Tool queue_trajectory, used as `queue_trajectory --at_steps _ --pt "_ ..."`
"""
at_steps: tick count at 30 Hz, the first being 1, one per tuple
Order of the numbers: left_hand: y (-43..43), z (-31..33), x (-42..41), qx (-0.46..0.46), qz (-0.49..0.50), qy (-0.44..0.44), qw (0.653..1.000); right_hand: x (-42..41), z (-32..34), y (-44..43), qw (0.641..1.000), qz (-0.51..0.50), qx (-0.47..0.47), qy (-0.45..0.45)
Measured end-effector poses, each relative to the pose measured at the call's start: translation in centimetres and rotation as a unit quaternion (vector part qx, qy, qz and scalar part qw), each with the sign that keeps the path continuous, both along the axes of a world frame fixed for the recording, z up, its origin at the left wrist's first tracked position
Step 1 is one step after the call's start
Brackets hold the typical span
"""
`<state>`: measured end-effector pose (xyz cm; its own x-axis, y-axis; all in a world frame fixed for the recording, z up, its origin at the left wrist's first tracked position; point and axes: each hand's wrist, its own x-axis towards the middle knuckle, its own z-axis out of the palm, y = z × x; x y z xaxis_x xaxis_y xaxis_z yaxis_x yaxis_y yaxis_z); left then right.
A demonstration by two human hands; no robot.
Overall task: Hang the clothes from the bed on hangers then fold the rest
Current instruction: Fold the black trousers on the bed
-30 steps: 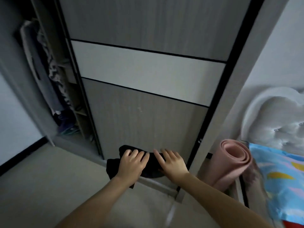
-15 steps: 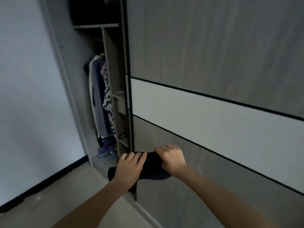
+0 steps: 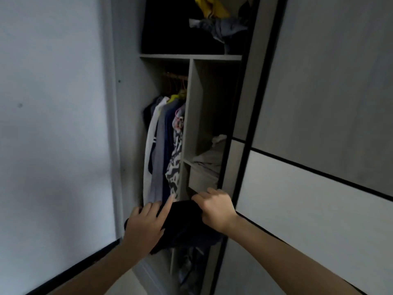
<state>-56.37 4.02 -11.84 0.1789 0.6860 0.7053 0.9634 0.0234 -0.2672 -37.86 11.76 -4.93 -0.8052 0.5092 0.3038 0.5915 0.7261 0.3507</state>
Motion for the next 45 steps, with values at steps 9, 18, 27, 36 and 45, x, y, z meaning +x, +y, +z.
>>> queue_trajectory --at_steps 9,18,27,36,45 --pt "15.0 10.3 -12.0 0.062 -0.126 -0.034 0.990 -11.1 12.2 10.3 0.989 -0.115 0.089 0.034" --pt "30.0 19.8 -4.6 0.152 -0.203 -0.048 0.966 -10.5 24.0 19.7 0.892 -0.375 0.254 0.002" --pt "39.8 12.0 -2.8 0.065 -0.284 0.038 0.956 -6.9 9.8 25.8 0.843 -0.502 0.157 0.114" --pt "38.4 1.8 -3.3 -0.199 -0.333 0.067 0.919 -6.7 1.4 23.7 0.786 -0.608 -0.108 0.010" --pt "33.5 4.7 -4.2 -0.143 -0.411 0.002 0.900 -9.5 3.6 13.0 0.841 -0.534 0.079 -0.025"
